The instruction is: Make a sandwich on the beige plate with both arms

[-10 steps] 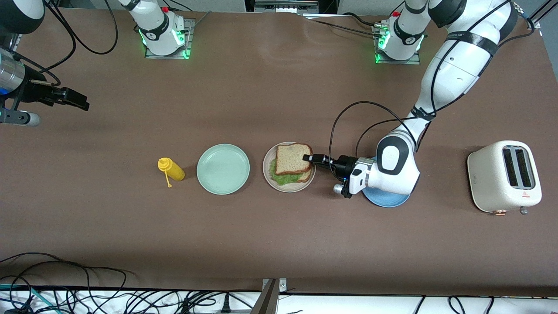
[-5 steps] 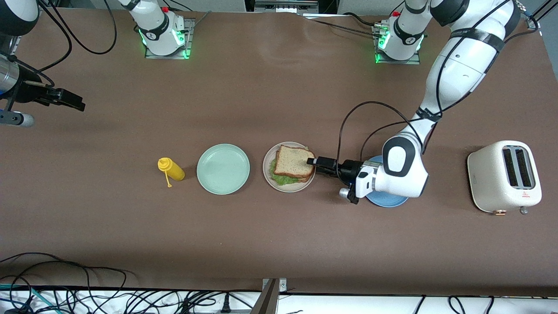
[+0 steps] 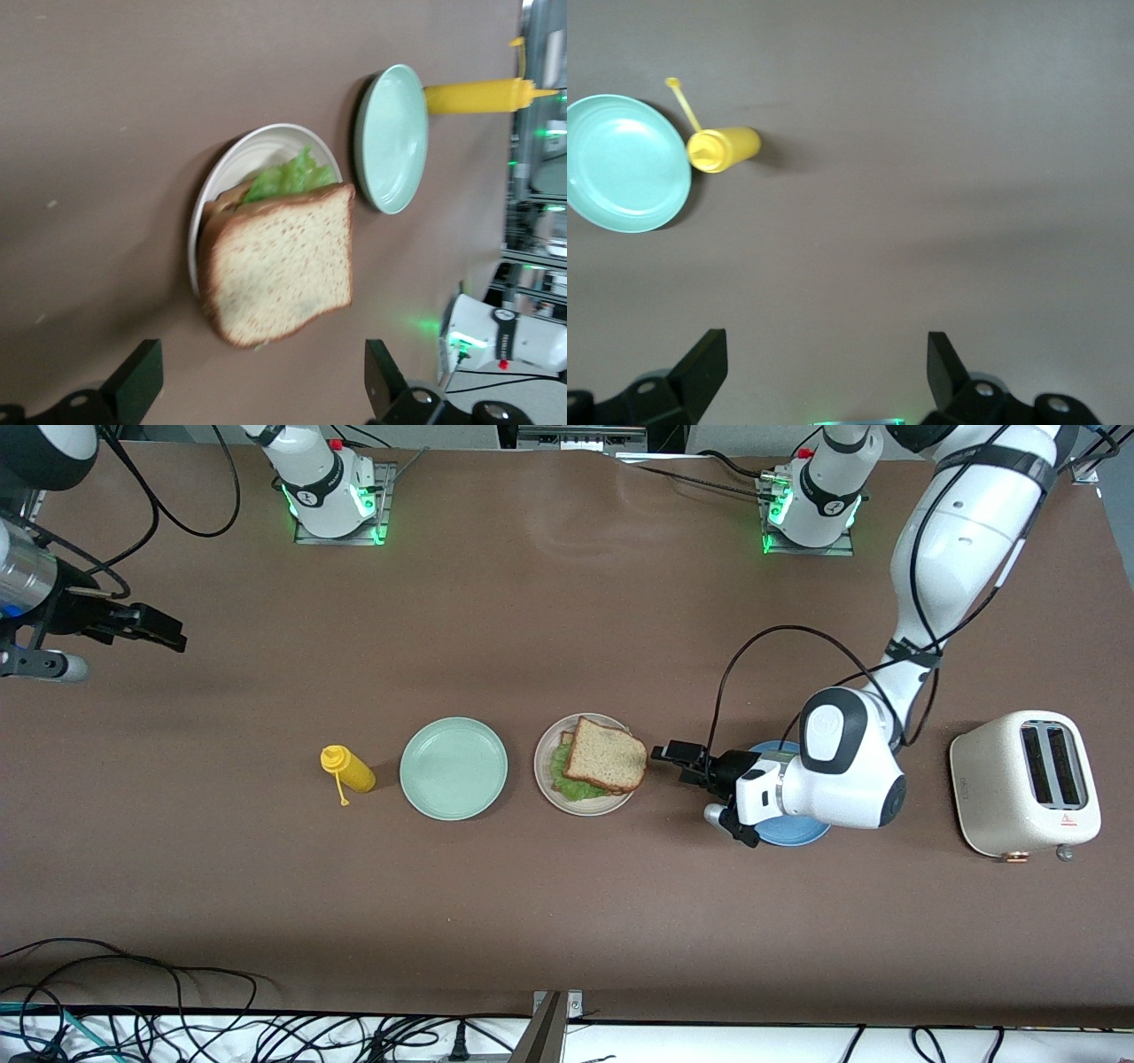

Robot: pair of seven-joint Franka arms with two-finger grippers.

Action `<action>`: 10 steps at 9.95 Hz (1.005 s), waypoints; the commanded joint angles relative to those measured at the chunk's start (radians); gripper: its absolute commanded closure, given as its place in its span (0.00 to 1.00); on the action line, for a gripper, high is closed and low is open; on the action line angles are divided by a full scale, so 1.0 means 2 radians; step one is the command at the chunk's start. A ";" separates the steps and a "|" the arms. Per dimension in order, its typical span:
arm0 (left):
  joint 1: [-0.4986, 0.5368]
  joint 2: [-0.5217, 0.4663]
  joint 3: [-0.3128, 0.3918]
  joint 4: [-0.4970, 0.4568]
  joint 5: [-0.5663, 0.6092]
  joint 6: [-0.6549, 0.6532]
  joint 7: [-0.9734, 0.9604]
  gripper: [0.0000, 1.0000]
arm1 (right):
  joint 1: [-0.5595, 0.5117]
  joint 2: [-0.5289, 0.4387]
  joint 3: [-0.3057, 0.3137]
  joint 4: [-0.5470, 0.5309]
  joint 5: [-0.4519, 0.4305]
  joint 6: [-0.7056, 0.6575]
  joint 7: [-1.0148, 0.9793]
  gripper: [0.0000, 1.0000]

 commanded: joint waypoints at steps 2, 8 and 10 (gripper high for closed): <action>0.026 -0.098 0.005 -0.010 0.094 -0.093 -0.119 0.00 | 0.000 -0.003 0.030 0.027 0.004 -0.010 0.005 0.00; 0.032 -0.245 0.041 -0.020 0.247 -0.166 -0.186 0.00 | 0.000 -0.010 0.028 0.027 0.005 -0.011 0.005 0.00; -0.027 -0.292 0.096 -0.027 0.299 -0.186 -0.224 0.00 | 0.000 -0.010 0.027 0.030 0.003 -0.011 0.005 0.00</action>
